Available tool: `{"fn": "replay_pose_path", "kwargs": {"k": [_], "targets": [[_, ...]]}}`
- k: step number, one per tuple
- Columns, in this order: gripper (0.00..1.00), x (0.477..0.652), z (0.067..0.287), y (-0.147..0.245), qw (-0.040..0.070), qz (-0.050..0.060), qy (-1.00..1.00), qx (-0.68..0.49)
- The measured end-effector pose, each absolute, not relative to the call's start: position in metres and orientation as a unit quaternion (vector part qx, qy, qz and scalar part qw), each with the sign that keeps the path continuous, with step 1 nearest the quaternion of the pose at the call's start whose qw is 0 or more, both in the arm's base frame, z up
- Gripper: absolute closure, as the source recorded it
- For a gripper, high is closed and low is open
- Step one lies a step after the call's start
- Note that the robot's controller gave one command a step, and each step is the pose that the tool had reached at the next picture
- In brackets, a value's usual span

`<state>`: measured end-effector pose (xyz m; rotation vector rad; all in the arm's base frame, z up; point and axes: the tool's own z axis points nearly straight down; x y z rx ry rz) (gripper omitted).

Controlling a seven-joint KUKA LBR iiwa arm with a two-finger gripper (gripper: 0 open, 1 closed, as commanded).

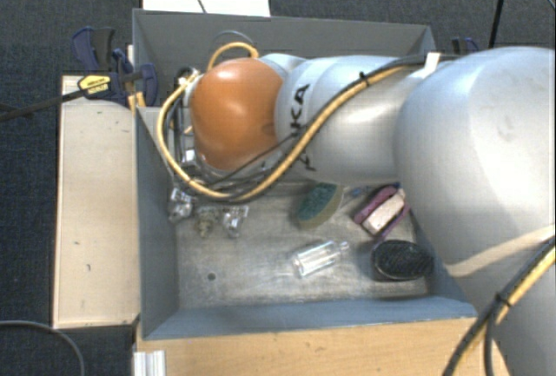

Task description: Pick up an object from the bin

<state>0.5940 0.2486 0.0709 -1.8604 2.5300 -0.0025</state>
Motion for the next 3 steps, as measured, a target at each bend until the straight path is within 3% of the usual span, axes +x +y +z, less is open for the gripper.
{"fn": "replay_pose_path", "kwargs": {"k": [1,2,3], "targets": [[0.0,0.595,0.072,0.249,0.001,0.0,0.808,-0.589],[1.0,0.595,0.074,0.25,0.003,0.001,0.81,-0.587],[1.0,0.598,0.176,0.252,0.006,-0.001,0.813,-0.582]]}}
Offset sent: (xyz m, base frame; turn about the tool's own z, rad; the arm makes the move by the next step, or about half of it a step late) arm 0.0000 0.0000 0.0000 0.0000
